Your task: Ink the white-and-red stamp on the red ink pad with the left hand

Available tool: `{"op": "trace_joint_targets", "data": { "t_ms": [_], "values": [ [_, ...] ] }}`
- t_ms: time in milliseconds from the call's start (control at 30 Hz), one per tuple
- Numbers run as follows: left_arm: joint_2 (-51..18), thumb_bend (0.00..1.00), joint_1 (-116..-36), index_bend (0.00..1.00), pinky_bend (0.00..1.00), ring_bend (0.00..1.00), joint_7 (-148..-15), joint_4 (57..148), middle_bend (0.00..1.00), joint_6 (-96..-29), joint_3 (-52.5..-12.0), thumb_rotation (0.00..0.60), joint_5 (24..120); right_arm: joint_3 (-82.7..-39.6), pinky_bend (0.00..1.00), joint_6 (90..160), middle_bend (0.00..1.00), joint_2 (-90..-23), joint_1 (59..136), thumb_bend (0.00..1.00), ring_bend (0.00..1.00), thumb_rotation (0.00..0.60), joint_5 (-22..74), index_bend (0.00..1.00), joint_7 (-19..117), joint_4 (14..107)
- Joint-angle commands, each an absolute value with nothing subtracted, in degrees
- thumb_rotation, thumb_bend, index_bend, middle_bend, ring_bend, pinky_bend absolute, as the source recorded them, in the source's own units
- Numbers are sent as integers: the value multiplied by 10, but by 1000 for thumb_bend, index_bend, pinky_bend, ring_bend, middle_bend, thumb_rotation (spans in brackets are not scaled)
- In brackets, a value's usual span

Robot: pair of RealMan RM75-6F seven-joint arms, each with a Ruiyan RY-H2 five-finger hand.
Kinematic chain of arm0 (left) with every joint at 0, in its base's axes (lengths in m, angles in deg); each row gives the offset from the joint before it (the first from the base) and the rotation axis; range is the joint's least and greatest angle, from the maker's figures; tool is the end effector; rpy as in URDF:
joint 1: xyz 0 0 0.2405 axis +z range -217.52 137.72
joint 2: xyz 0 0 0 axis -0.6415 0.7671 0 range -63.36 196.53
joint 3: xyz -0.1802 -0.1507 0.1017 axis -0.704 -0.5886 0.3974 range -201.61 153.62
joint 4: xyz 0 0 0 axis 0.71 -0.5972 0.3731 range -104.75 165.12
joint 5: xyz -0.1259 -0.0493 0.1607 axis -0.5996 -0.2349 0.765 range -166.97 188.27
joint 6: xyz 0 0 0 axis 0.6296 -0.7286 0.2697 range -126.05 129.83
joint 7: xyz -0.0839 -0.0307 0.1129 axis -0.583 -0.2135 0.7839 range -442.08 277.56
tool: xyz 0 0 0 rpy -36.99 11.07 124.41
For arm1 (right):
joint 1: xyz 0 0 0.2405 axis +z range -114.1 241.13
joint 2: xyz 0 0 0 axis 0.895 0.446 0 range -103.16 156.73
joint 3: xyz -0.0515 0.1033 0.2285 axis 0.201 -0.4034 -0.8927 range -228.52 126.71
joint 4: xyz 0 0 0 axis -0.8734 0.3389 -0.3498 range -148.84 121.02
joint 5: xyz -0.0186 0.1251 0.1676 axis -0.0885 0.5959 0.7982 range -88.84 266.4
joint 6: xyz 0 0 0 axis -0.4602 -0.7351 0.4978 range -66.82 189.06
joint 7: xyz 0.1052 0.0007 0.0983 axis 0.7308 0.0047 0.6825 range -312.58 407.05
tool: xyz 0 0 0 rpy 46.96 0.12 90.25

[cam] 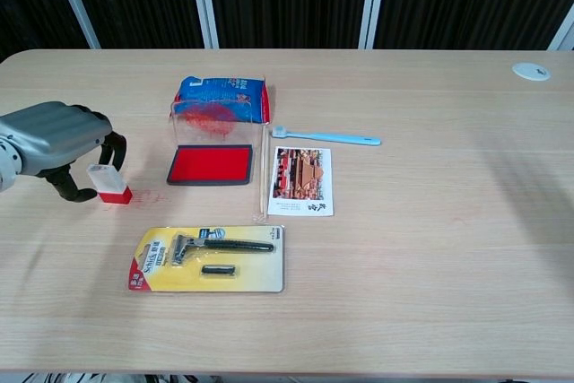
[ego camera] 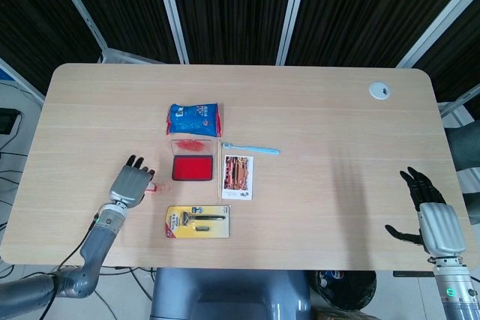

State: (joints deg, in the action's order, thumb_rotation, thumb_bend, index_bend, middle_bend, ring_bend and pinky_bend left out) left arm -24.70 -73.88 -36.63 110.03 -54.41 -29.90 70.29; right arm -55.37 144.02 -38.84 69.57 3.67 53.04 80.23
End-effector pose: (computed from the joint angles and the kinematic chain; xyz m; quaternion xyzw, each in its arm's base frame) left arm -0.2259 0.3103 -0.0302 -0.7913 -0.2782 -0.1860 0.5118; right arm -0.2999 -0.1924 0.1474 0.5651 -0.4346 0.4360 0.5493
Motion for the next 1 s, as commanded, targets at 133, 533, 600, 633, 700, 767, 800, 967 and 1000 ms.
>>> {"op": "trace_joint_targets", "data": {
  "t_ms": [133,533,600,633,700,767,800,967,1000],
  "values": [
    [-252,267,-741,440,142,143,-371,1092,435,-546,-294,600,702,-553,181,1441,0,-389,695,115,0,600,36,0,531,802],
    [-261,388,-744,476,151,158,-382,1074,473,-550,-285,600,702,-553,181,1439,0,-388,695,125,0,600,38,0,535,806],
    [-263,402,-744,492,156,165,-384,1073,486,-551,-283,600,704,-553,181,1439,0,-388,695,125,0,600,38,0,535,806],
    [-263,410,-744,501,158,171,-385,1072,495,-552,-283,600,705,-553,181,1439,0,-388,695,125,0,600,38,0,535,806],
    [-264,427,-743,517,164,179,-388,1070,509,-555,-281,600,707,-553,181,1439,0,-388,695,126,0,600,38,0,536,807],
    [-265,439,-743,530,169,187,-391,1069,521,-557,-280,600,710,-553,181,1439,0,-388,695,127,0,600,38,0,536,807],
    [-265,443,-743,536,171,190,-392,1069,527,-558,-280,600,710,-553,181,1439,0,-388,695,127,0,600,39,0,536,807],
    [-263,445,-742,553,173,196,-399,1070,544,-566,-280,600,719,-553,181,1439,0,-387,694,129,0,600,38,0,537,808],
    [-261,447,-742,559,174,198,-401,1072,551,-568,-280,600,721,-553,181,1439,0,-387,694,129,0,600,38,0,537,808]
  ]
}}
